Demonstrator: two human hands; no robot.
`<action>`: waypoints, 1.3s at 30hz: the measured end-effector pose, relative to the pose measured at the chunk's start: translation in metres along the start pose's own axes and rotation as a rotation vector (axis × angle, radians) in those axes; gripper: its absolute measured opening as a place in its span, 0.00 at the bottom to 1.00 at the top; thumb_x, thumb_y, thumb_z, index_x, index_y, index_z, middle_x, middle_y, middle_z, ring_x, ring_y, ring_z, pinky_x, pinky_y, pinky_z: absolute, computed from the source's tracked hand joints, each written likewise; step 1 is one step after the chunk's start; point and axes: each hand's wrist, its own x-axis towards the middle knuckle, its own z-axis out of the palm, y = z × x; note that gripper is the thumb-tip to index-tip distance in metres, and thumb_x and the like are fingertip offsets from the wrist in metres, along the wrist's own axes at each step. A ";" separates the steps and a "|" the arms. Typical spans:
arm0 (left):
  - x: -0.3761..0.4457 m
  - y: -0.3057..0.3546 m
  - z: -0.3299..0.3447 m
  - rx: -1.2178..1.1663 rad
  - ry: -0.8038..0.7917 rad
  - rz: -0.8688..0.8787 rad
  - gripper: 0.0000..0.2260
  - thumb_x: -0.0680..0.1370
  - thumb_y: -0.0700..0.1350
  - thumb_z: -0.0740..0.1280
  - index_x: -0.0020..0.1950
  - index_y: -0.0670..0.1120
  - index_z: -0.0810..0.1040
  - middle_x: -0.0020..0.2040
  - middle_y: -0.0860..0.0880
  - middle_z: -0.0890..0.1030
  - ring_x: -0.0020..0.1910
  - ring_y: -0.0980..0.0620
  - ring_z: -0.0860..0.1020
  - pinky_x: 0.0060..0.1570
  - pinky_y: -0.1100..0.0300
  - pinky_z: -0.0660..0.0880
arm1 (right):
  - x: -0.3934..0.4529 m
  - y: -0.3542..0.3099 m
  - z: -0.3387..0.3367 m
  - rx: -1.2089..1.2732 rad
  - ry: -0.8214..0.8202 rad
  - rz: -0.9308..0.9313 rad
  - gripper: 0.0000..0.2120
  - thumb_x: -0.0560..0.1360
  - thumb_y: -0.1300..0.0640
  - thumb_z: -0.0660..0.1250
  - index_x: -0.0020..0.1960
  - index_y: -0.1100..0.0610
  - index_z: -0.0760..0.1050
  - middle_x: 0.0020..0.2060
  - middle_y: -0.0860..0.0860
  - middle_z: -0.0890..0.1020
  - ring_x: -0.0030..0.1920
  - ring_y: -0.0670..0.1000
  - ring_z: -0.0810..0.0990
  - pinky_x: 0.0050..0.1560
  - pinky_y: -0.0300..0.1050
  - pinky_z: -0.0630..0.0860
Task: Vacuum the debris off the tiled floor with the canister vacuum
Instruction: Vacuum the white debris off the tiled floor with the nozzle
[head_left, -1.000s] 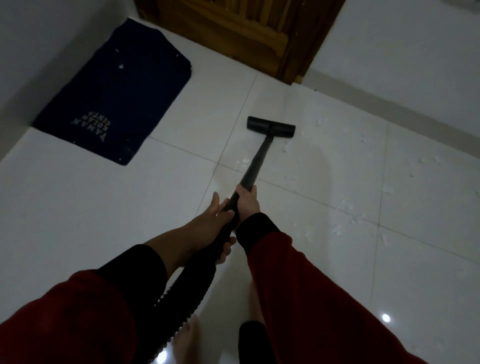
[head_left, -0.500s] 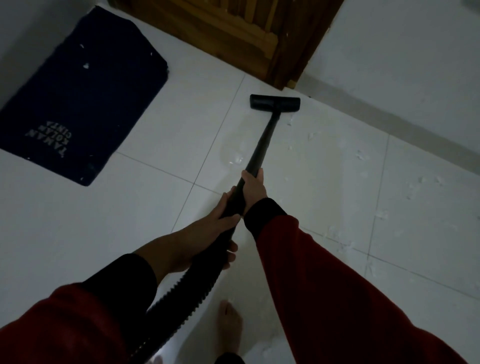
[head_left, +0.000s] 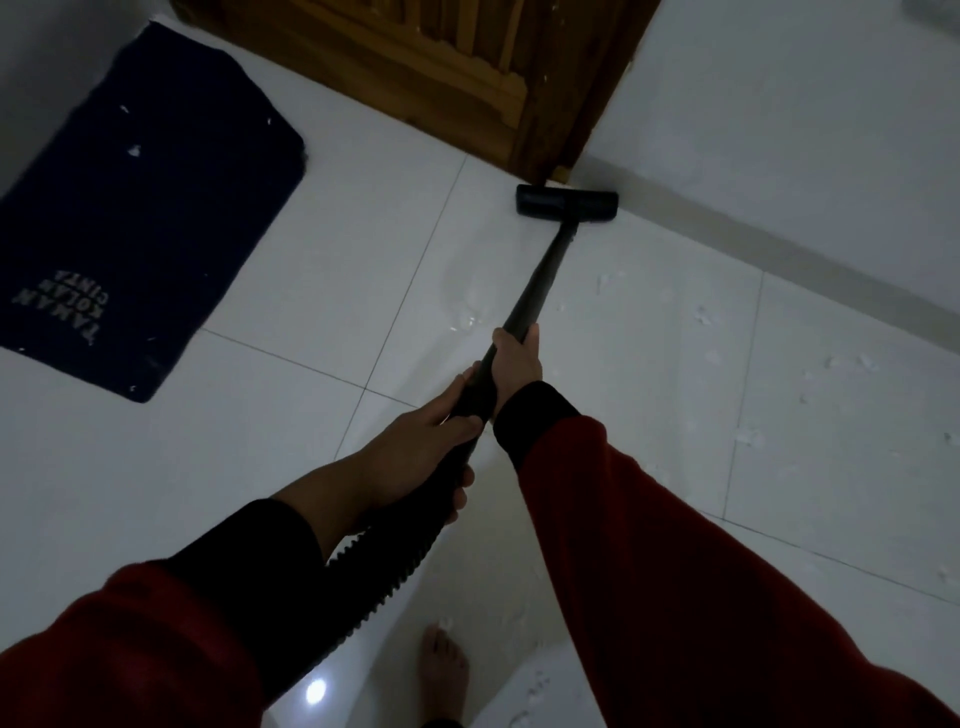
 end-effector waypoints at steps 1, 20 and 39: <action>0.000 0.002 0.002 0.001 -0.007 -0.009 0.24 0.82 0.46 0.57 0.74 0.65 0.57 0.36 0.41 0.74 0.25 0.50 0.74 0.26 0.60 0.74 | 0.000 -0.002 -0.003 -0.007 0.010 -0.006 0.29 0.80 0.60 0.56 0.77 0.41 0.53 0.35 0.53 0.69 0.29 0.50 0.68 0.29 0.43 0.72; -0.047 -0.039 0.028 0.002 -0.104 -0.063 0.22 0.82 0.46 0.57 0.74 0.63 0.60 0.35 0.41 0.73 0.24 0.50 0.73 0.24 0.61 0.73 | -0.045 0.045 -0.059 0.077 0.012 -0.028 0.29 0.79 0.61 0.57 0.76 0.44 0.54 0.36 0.55 0.70 0.27 0.51 0.70 0.26 0.41 0.74; -0.142 -0.113 0.005 0.004 -0.154 -0.077 0.14 0.82 0.46 0.57 0.62 0.65 0.67 0.33 0.43 0.74 0.24 0.51 0.74 0.25 0.60 0.74 | -0.117 0.136 -0.067 0.131 0.060 -0.001 0.17 0.81 0.56 0.53 0.70 0.51 0.62 0.33 0.55 0.68 0.28 0.52 0.70 0.25 0.40 0.72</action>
